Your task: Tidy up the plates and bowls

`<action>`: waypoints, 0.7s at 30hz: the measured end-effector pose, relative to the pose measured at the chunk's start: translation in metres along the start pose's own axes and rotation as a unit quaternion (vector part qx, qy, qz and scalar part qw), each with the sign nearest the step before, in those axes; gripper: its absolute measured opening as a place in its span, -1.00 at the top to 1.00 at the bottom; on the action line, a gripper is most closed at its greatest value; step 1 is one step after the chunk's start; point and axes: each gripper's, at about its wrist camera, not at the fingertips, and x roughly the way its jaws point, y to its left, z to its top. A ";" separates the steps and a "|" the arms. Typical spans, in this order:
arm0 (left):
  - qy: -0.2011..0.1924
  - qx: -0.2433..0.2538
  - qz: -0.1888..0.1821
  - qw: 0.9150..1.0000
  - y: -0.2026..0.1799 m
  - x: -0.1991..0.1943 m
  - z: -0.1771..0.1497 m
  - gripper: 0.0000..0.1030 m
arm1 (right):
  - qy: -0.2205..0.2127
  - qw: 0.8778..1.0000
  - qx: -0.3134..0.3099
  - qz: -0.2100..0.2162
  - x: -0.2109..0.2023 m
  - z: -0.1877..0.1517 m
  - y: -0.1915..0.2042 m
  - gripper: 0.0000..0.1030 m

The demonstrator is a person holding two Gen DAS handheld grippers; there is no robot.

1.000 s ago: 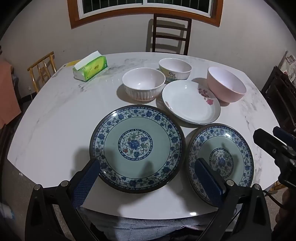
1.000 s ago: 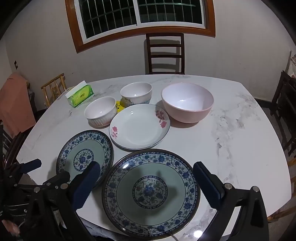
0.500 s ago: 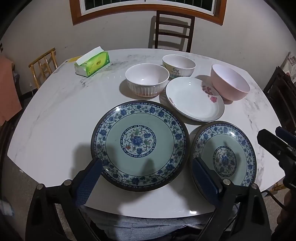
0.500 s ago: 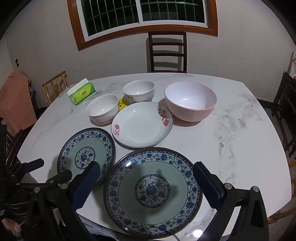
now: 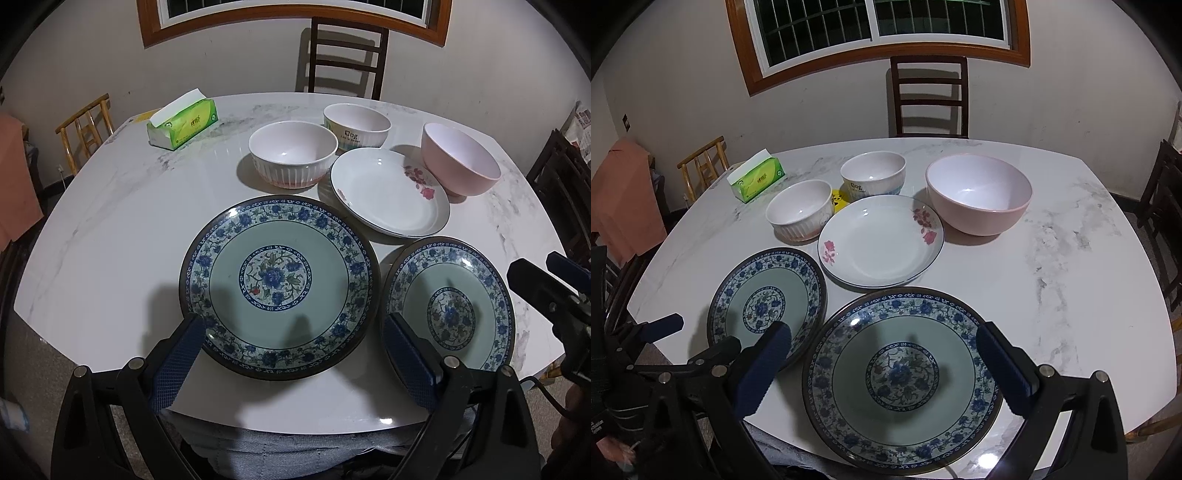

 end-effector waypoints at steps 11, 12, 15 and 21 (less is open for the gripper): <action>0.005 0.001 0.000 1.000 -0.001 0.002 0.000 -0.83 | 0.004 1.000 0.001 0.001 0.001 -0.002 0.002 -0.99; 0.005 0.002 0.000 1.000 -0.001 0.002 0.000 -0.83 | 0.005 1.000 0.001 0.001 0.001 -0.002 0.002 -0.99; 0.004 0.001 0.000 1.000 -0.001 0.002 0.001 -0.83 | 0.005 1.000 0.001 0.001 0.001 -0.002 0.002 -0.99; 0.005 0.001 0.000 1.000 -0.001 0.002 0.001 -0.83 | 0.006 1.000 0.002 0.001 0.001 -0.002 0.003 -0.99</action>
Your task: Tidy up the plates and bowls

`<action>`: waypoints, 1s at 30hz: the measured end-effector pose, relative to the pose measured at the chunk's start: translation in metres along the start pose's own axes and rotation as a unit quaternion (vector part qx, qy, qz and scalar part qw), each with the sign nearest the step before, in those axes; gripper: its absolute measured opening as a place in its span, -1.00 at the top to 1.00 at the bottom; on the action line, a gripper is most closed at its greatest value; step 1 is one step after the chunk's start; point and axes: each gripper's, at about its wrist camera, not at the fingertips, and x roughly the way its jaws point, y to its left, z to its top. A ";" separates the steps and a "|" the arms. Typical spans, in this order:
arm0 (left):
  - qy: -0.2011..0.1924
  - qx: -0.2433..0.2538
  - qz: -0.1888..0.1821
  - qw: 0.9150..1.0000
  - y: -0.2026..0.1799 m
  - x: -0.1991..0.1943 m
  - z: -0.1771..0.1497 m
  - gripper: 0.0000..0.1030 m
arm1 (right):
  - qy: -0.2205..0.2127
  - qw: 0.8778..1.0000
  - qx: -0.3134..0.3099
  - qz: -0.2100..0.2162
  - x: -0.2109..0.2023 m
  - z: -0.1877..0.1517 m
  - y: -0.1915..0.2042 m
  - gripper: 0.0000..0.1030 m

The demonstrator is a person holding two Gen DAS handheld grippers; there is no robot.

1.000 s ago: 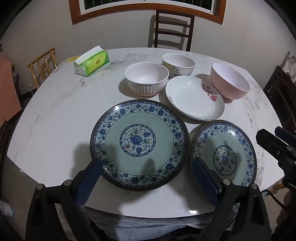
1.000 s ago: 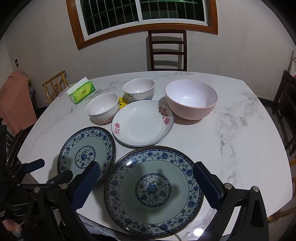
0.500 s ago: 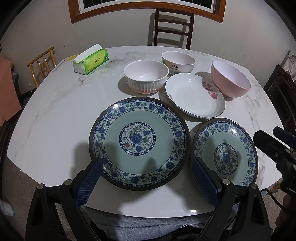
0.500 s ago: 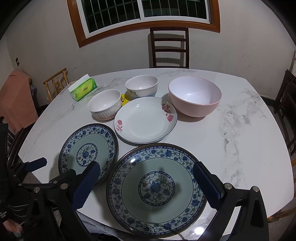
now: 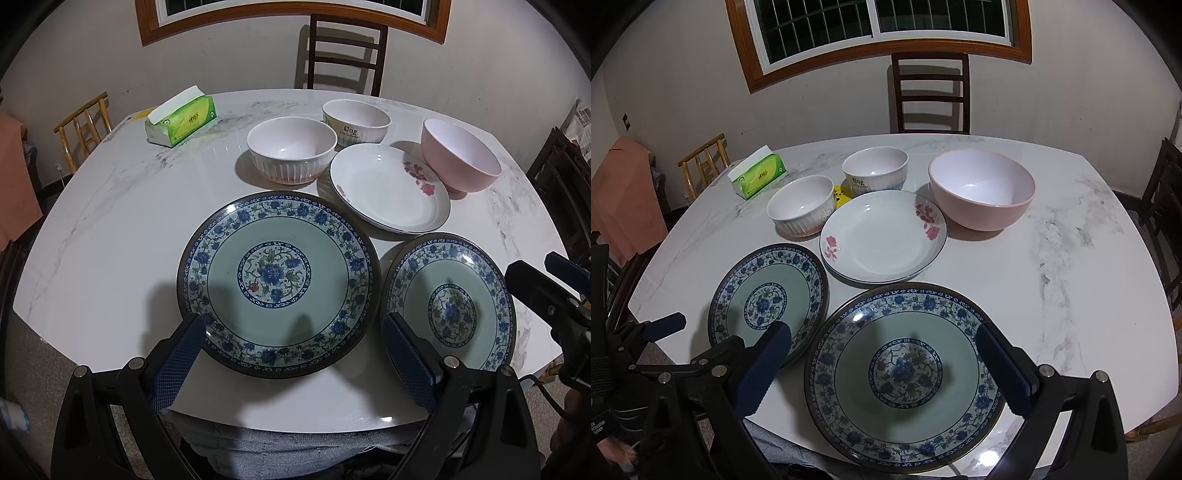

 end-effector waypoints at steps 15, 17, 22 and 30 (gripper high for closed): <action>0.001 0.000 0.000 1.000 0.000 0.000 0.001 -0.83 | -0.001 1.000 -0.002 0.002 0.000 -0.001 0.002 -0.99; 0.001 0.001 0.001 1.000 0.000 0.000 0.001 -0.83 | -0.002 1.000 -0.002 0.002 0.000 -0.002 0.003 -0.99; 0.001 0.001 0.001 1.000 0.000 0.000 0.001 -0.83 | -0.002 1.000 -0.002 0.003 0.000 -0.001 0.002 -0.99; 0.002 -0.001 0.000 1.000 0.000 0.000 0.001 -0.78 | -0.003 1.000 -0.006 0.010 0.000 0.000 0.004 -0.99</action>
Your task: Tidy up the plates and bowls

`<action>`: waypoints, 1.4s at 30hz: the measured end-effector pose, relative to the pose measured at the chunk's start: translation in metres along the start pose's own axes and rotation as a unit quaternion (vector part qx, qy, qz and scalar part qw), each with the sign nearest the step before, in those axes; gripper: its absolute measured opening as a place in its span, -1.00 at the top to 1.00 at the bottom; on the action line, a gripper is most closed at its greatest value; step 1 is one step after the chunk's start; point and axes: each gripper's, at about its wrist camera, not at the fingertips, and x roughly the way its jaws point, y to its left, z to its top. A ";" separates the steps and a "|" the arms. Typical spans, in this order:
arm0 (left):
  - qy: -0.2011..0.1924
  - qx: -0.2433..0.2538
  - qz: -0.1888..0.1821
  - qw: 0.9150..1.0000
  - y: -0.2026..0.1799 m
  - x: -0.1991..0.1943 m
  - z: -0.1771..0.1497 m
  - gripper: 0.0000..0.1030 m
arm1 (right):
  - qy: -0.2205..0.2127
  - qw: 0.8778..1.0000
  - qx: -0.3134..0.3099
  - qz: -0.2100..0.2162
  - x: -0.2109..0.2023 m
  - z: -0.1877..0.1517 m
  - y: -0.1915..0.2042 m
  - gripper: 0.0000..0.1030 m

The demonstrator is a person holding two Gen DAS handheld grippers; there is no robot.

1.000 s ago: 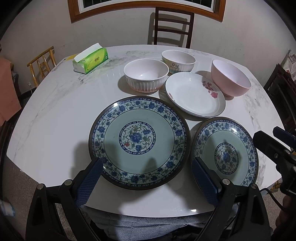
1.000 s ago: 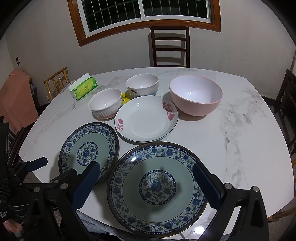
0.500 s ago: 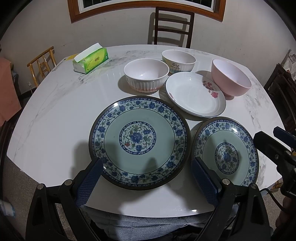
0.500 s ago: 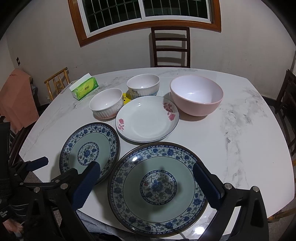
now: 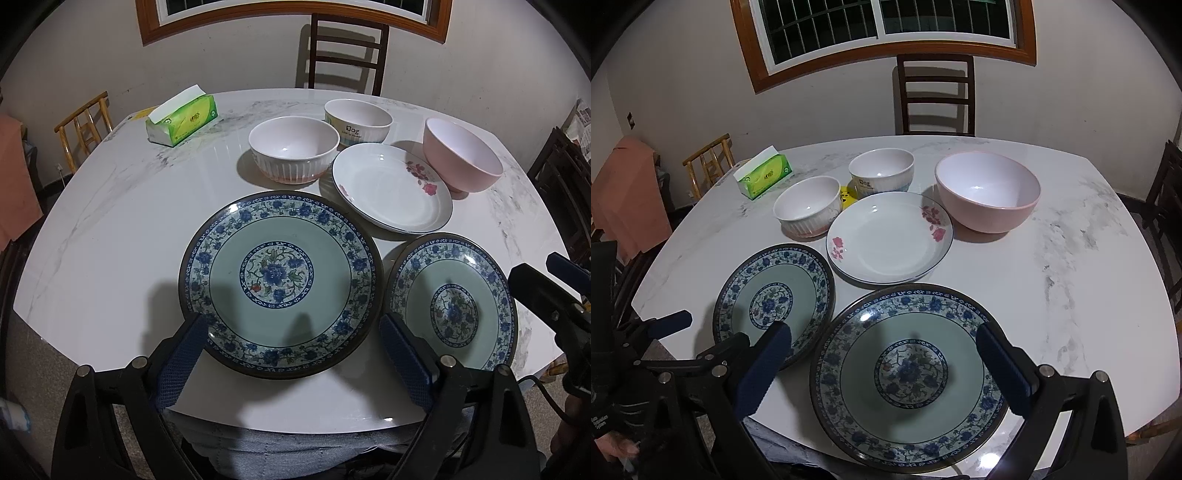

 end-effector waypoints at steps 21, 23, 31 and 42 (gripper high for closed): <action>0.018 -0.074 -0.026 0.997 0.060 0.012 0.008 -0.52 | 0.035 0.994 -0.009 0.103 0.027 0.011 0.010 -0.92; 0.020 -0.091 -0.037 0.995 0.069 0.014 0.009 -0.51 | 0.044 0.993 -0.003 0.113 0.034 0.013 0.010 -0.82; 0.035 -0.143 -0.083 0.986 0.104 0.024 0.014 -0.37 | 0.085 0.985 0.017 0.149 0.062 0.014 0.012 -0.49; 0.059 -0.200 -0.109 0.972 0.141 0.047 0.017 0.09 | 0.138 0.974 0.031 0.176 0.106 0.030 0.018 0.04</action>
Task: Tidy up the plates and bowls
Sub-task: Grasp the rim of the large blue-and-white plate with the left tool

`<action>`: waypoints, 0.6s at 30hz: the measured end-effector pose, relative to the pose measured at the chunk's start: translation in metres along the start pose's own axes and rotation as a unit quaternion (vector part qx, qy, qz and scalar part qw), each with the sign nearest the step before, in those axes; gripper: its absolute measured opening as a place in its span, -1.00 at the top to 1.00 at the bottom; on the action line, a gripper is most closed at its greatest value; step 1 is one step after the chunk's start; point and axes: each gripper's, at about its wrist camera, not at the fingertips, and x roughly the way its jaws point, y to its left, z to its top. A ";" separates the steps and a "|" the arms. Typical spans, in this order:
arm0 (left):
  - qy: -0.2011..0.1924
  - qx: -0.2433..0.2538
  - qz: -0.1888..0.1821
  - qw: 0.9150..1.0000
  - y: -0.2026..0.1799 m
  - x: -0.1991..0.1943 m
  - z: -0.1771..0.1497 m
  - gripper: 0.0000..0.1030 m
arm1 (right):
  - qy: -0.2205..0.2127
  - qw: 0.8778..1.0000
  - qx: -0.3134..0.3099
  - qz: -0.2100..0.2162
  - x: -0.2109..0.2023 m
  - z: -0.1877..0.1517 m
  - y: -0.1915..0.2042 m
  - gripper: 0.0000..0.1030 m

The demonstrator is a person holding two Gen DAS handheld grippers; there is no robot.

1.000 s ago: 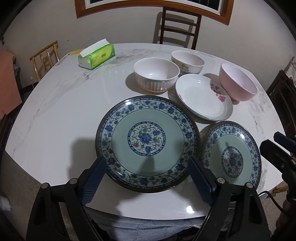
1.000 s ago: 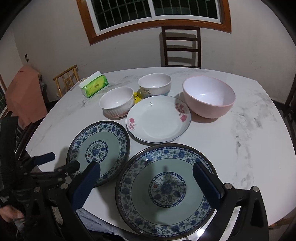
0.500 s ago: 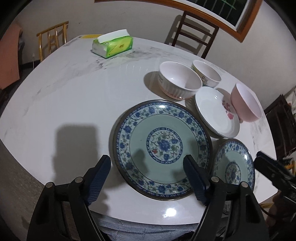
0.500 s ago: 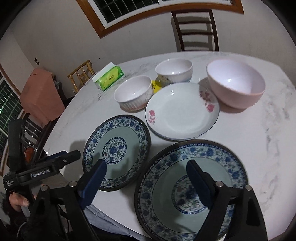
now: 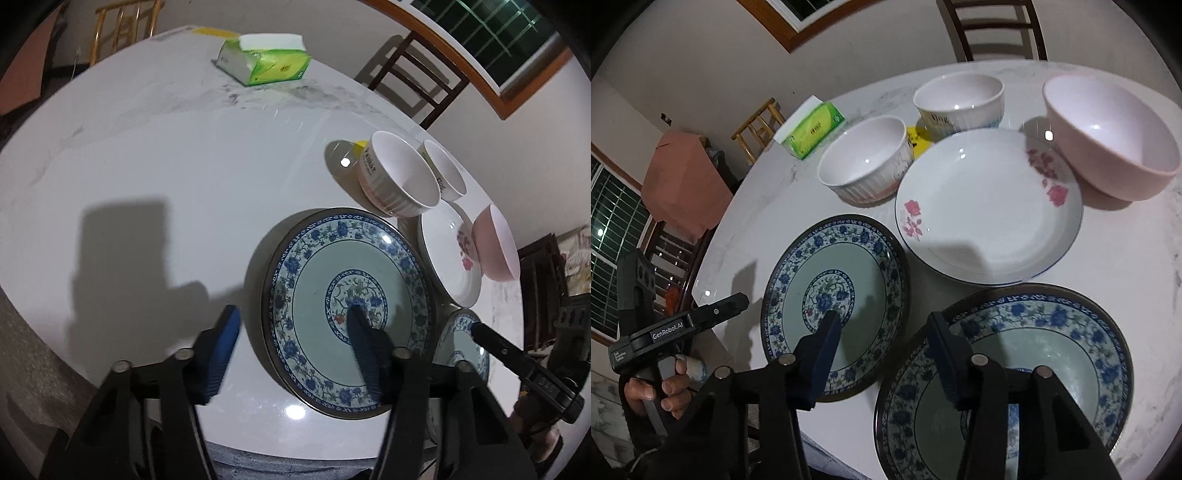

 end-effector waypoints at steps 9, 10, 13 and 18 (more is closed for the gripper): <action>0.021 -0.024 -0.004 0.999 0.016 0.015 0.005 0.12 | 0.028 1.000 0.005 0.000 0.023 0.013 -0.004 0.04; 0.023 -0.025 -0.006 0.999 0.017 0.017 0.005 0.12 | 0.031 1.000 0.005 0.001 0.026 0.014 -0.004 0.04; 0.028 -0.028 -0.007 0.999 0.020 0.021 0.005 0.12 | 0.039 0.999 0.005 -0.002 0.032 0.015 -0.005 0.04; 0.033 -0.026 -0.014 0.999 0.024 0.026 0.007 0.26 | 0.049 0.999 0.003 -0.006 0.044 0.021 -0.006 0.16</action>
